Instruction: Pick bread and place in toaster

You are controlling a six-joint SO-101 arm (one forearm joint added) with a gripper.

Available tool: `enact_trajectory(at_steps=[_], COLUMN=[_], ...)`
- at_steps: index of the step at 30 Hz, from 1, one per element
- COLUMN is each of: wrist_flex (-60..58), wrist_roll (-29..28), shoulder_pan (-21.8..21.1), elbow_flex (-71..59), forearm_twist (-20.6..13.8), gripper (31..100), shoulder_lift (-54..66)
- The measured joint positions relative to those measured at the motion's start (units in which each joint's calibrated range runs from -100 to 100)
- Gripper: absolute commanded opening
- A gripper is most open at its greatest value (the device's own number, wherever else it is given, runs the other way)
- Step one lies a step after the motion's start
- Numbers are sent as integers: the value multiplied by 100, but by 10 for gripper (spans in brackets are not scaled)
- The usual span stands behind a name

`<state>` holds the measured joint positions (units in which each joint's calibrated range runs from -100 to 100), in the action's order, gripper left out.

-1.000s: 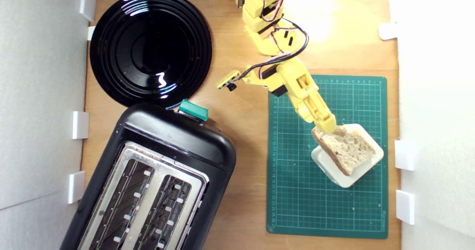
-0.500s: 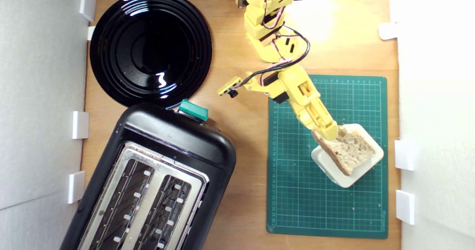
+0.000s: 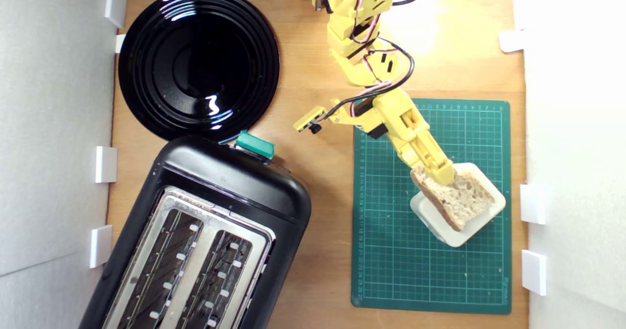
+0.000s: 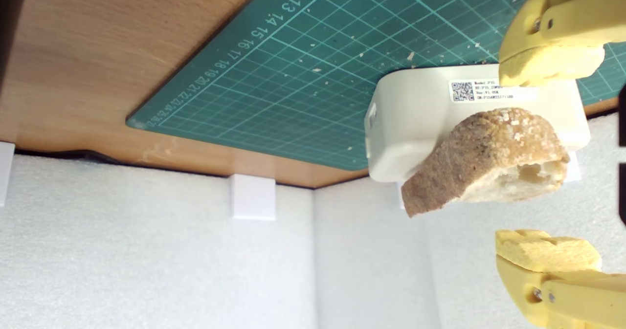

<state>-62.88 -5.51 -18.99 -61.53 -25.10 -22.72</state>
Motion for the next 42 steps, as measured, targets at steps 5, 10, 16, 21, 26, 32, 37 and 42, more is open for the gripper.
enact_trajectory(at_steps=[5, 10, 16, 21, 26, 32, 37, 42], wrist_flex=[0, 0, 0, 0, 0, 0, 0, 0], wrist_roll=[0, 0, 0, 0, 0, 0, 0, 0], shoulder_pan=[0, 0, 0, 0, 0, 0, 0, 0], elbow_flex=[250, 453, 592, 592, 592, 592, 592, 592], forearm_twist=[0, 0, 0, 0, 0, 0, 0, 0], gripper=[923, 923, 923, 923, 872, 754, 684, 626], shoulder_lift=[-168, -328, -378, -378, -378, -378, -378, -378])
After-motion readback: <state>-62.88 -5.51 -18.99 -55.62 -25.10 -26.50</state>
